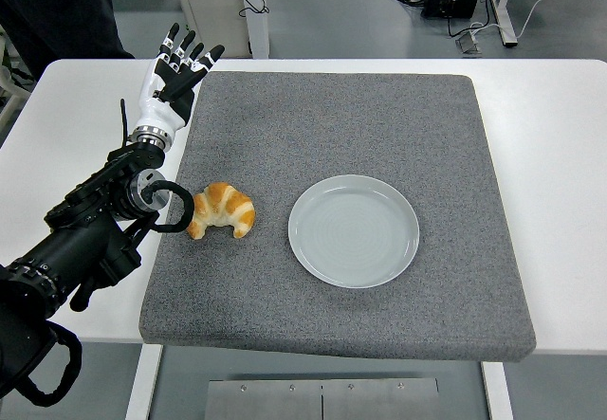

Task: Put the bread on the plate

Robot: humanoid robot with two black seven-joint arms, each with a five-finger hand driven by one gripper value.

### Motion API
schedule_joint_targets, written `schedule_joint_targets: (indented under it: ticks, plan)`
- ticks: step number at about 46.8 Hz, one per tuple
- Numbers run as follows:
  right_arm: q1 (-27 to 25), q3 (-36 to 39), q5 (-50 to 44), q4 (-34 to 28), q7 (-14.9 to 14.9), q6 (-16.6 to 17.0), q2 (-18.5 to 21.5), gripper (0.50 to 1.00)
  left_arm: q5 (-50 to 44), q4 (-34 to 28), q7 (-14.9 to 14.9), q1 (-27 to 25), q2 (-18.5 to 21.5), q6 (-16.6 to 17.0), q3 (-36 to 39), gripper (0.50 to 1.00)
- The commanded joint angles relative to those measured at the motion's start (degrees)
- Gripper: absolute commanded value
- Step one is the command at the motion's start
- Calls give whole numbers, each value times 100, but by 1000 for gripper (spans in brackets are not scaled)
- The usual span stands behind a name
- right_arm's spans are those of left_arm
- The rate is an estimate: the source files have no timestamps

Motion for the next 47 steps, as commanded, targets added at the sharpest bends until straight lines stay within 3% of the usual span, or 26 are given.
schedule_joint_targets:
  ticks: [1, 14, 22, 30, 37, 47]
  plan:
    - [0, 0, 0, 0, 0, 0, 0, 1000, 33, -287, 24, 13, 166, 17, 89, 971]
    - [0, 0, 0, 0, 0, 0, 0, 1000, 77, -1703, 244, 39, 1071, 834, 837, 969]
    - [0, 0, 0, 0, 0, 0, 0, 1000, 559, -2238, 428, 48, 1493, 852, 1021, 968]
    - [0, 0, 0, 0, 0, 0, 0, 1000, 1526, -2960, 903, 92, 2126, 852, 1197, 968]
    - [0, 0, 0, 0, 0, 0, 0, 1000, 1992, -3170, 1017, 101, 2320, 808, 1215, 968]
    - [0, 0, 0, 0, 0, 0, 0, 1000, 3345, -4155, 1465, 294, 2856, 790, 1215, 968]
